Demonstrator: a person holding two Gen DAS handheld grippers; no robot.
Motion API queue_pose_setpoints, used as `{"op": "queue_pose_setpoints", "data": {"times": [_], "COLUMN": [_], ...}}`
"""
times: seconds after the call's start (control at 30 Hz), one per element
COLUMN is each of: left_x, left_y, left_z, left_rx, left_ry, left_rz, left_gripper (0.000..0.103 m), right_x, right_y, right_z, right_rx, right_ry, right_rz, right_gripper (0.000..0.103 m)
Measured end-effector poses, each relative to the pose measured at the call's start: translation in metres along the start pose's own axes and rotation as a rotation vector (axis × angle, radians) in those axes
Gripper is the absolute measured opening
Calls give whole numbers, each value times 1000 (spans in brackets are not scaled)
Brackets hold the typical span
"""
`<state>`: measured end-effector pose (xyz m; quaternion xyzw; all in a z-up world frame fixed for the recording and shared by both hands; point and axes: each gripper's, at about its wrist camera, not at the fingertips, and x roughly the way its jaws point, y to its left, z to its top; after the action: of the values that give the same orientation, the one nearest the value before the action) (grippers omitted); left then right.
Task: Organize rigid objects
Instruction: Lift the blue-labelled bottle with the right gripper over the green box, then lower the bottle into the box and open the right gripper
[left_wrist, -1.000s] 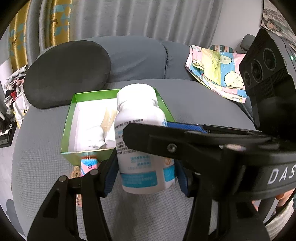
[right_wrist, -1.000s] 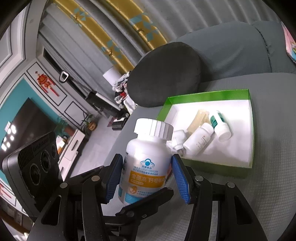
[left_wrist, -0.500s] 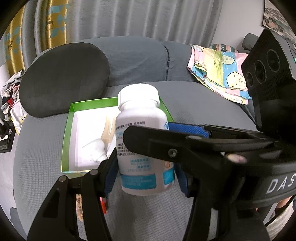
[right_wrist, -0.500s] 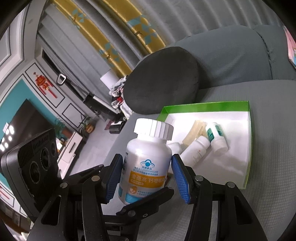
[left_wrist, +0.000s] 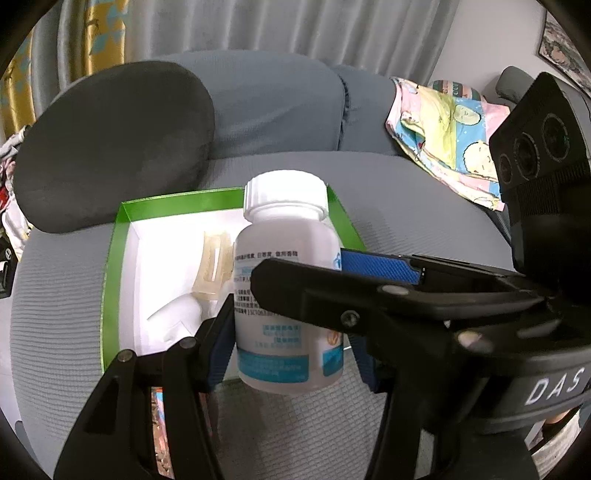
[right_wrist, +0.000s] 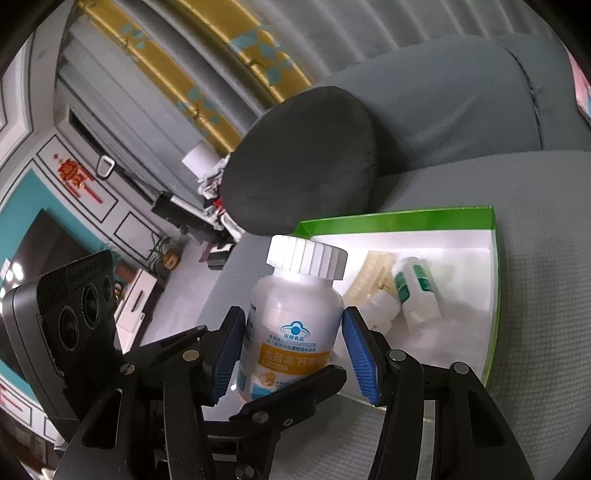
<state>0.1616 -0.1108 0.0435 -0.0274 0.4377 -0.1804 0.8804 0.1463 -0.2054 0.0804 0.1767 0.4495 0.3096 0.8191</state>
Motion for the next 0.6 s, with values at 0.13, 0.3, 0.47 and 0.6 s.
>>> {"op": "queue_pose_setpoints", "data": {"times": [0.13,0.3,0.47,0.6], "left_x": [16,31,43,50], "left_y": [5,9,14,16], "left_z": [-1,1,5,6], "left_rx": [-12,-23,-43,-47], "left_ry": [31,65,89,102], "left_rz": [-13,-22,-31,-29], "left_gripper": [54,54,54,54], "right_x": [11,25,35,41], "right_y": [-12,-28,-35,-40], "right_z": [0,1,2,3], "right_rx": [17,48,61,68], "right_ry": [18,32,43,50], "right_rz": [-5,6,-5,-9], "right_gripper": [57,57,57,57]}}
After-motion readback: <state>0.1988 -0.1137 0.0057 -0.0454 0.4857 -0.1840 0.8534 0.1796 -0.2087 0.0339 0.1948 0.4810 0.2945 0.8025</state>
